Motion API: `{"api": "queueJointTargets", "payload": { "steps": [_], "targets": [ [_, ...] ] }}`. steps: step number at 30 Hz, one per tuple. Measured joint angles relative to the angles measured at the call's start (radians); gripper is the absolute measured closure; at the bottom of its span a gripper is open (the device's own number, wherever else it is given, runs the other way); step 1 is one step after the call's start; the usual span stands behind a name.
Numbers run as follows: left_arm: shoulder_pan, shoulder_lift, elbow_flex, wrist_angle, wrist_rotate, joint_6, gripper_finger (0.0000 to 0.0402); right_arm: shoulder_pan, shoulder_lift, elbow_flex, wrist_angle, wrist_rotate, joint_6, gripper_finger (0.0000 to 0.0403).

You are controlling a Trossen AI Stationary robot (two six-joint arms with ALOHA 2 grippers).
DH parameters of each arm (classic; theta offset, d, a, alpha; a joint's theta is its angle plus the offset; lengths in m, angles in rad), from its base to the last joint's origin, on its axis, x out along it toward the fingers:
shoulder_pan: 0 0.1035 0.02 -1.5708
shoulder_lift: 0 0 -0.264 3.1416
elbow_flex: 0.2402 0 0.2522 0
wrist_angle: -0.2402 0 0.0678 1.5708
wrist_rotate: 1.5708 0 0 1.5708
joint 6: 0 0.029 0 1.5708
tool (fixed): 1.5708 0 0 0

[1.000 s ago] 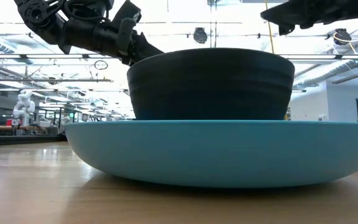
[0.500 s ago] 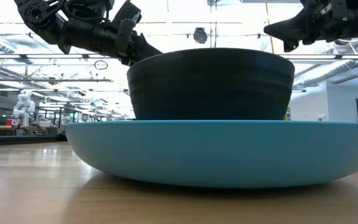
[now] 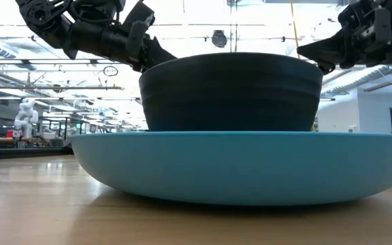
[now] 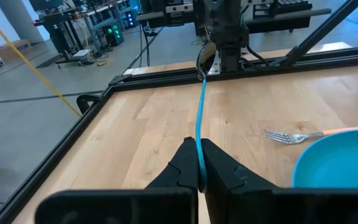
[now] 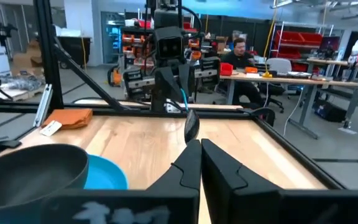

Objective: Set table place
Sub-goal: Put the blue spoon into the bowl

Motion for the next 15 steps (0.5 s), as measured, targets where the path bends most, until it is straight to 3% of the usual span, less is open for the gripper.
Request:
{"api": "queueJointTargets", "payload": {
  "steps": [6,15],
  "targets": [
    [0.001,0.0,0.0,-0.006,0.0,-0.014,0.0398,0.0,-0.001,-0.036,-0.002,0.0,-0.01,0.0403],
    [0.046,0.0,0.0,-0.005,0.087,-0.194,0.0398,0.0,-0.001,-0.044,-0.003,0.002,-0.026,0.0403]
  ]
}}
